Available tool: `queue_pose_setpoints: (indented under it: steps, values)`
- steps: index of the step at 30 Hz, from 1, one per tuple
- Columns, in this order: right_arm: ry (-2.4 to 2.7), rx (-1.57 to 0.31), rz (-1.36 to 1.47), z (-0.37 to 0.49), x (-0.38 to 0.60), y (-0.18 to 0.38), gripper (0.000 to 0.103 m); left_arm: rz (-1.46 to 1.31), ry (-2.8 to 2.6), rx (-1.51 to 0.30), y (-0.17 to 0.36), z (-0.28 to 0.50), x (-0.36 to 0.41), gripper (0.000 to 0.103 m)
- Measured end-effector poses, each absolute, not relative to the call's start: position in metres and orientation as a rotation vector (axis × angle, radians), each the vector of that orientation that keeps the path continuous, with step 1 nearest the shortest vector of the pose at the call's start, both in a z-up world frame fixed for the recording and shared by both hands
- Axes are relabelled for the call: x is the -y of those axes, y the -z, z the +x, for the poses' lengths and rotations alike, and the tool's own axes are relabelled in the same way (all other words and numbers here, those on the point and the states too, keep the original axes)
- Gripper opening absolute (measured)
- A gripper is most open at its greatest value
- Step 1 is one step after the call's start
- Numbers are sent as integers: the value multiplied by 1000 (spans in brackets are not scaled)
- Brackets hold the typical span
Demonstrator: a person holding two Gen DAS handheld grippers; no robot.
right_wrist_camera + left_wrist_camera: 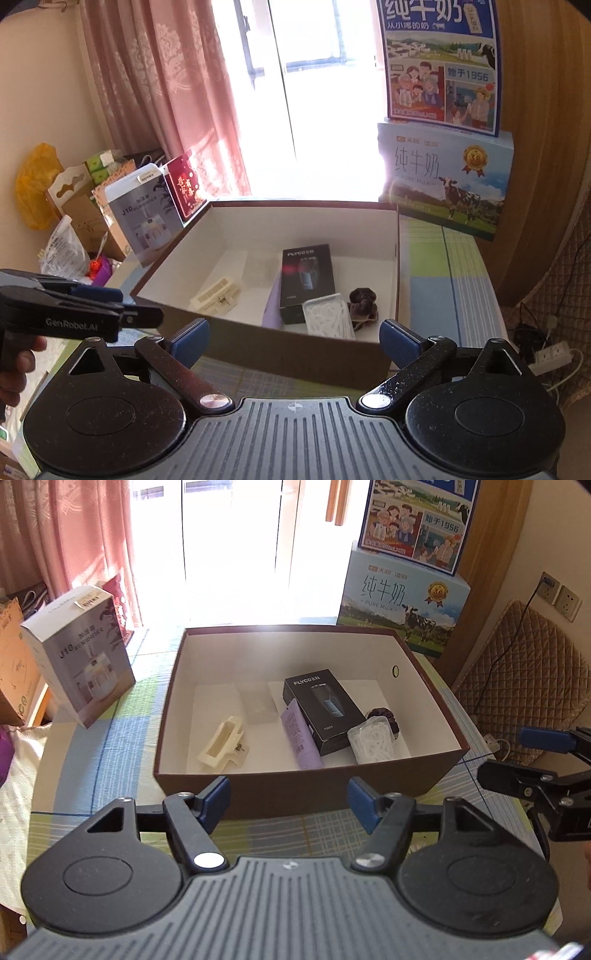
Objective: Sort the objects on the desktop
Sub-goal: 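Withdraw both tools from the box toward the remaining table items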
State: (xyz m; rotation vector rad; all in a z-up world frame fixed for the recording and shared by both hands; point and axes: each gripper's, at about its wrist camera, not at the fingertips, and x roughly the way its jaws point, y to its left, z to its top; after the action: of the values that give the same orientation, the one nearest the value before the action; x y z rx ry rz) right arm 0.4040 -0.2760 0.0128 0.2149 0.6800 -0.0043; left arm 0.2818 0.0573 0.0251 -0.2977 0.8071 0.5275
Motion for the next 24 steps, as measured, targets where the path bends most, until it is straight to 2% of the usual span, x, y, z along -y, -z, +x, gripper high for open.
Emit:
queue_pose_setpoints:
  steps: [11, 24]
  values:
    - [-11, -675, 222, 360, 264, -13, 97, -272, -539, -772, -33, 238, -29, 68]
    - [4, -738, 213, 340, 263, 9, 98, -262, -548, -817, -13, 216, -10, 69]
